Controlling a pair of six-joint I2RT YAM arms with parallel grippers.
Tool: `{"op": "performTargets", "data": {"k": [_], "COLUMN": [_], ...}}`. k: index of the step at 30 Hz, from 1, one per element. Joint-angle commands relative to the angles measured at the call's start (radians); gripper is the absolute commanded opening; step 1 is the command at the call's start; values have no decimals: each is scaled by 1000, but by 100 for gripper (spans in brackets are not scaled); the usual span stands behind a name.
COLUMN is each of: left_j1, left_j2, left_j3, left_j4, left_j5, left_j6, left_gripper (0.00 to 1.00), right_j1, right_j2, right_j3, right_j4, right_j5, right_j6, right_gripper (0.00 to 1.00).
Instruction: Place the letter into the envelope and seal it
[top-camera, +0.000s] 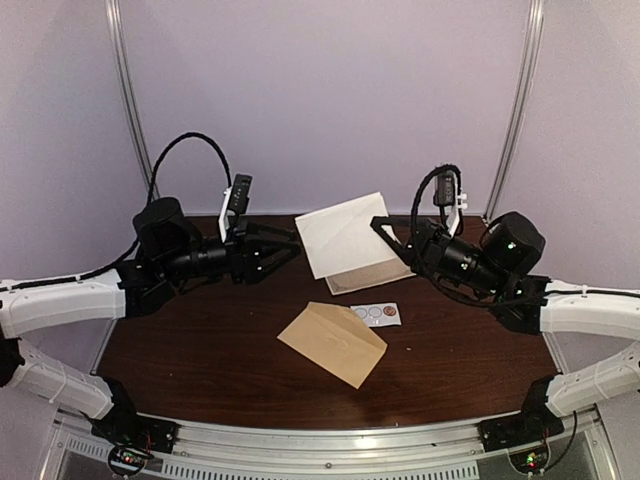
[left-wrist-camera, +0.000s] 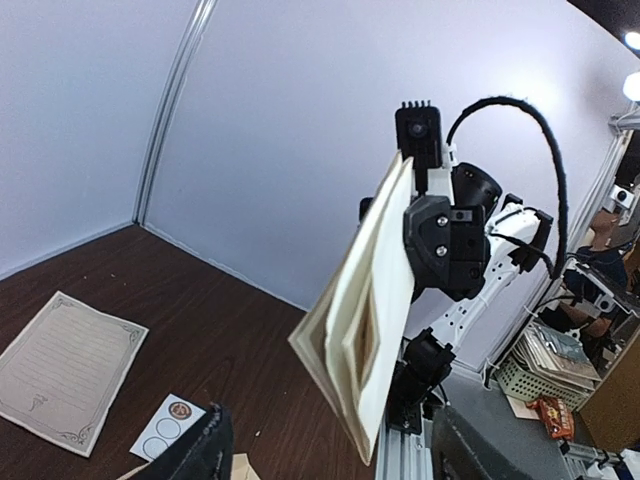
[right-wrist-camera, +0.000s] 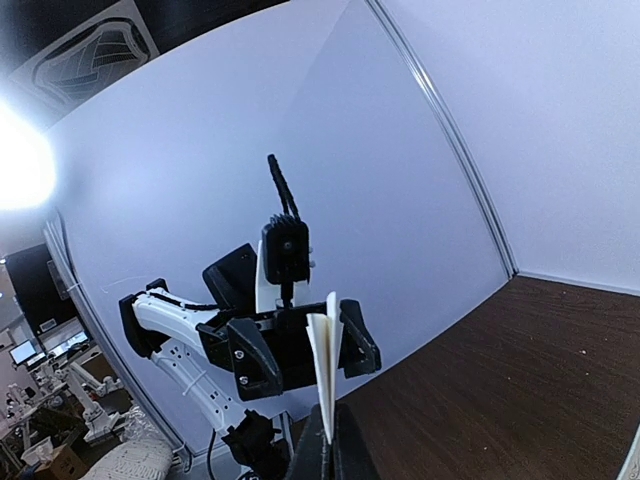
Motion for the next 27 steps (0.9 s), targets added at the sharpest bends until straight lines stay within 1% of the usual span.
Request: {"op": "performTargets", "data": {"k": [1, 2, 3, 4, 6, 7, 10, 11, 13, 15, 16, 17, 18, 19, 20, 21, 22, 24, 27], "left_j1": [-8, -11, -14, -16, -18, -18, -18, -18, -18, -18, -18, -18, -18, -18, -18, -18, -18, -18, -20], "left_j2": [53, 62, 70, 79, 91, 95, 99, 100, 97, 86, 78, 67, 58, 51, 50, 53, 56, 67, 86], "left_j3": [29, 31, 28, 24, 12, 5, -6, -9, -14, -17, -16, -17, -14, -4, 10, 28, 44, 79, 128], "left_j4": [113, 132, 160, 186, 228, 240, 251, 251, 247, 215, 178, 137, 84, 20, -52, -127, -190, -338, -483], "left_j5": [37, 55, 73, 92, 122, 126, 125, 126, 125, 106, 85, 56, 27, 11, -1, -8, -12, -30, -68], "left_j6": [-67, -77, -88, -103, -134, -140, -150, -152, -151, -135, -114, -91, -65, -31, 7, 49, 87, 170, 259], "left_gripper": [68, 62, 52, 43, 30, 25, 5, 0, 0, 0, 0, 0, 0, 0, 0, 0, 0, 0, 0], "right_j1": [17, 20, 22, 23, 24, 23, 23, 22, 22, 21, 16, 8, -1, -14, -28, -42, -57, -76, -86], "right_j2": [25, 32, 37, 44, 60, 69, 89, 93, 98, 91, 84, 73, 62, 47, 35, 24, 18, 14, 34], "right_j3": [10, 11, 9, 9, 8, 5, 2, 1, -1, 3, 9, 15, 23, 33, 46, 70, 91, 146, 234], "right_j4": [98, 101, 104, 110, 115, 120, 136, 141, 136, 95, 58, 9, -44, -110, -174, -238, -308, -447, -643], "right_j5": [29, 28, 29, 30, 32, 33, 29, 31, 34, 50, 62, 75, 88, 101, 113, 115, 112, 119, 93], "right_j6": [16, 17, 18, 20, 25, 27, 39, 41, 43, 36, 28, 15, -3, -25, -51, -90, -121, -190, -296], "right_gripper": [0, 0, 0, 0, 0, 0, 0, 0, 0, 1, 10, 31, 49, 64, 73, 81, 85, 89, 94]}}
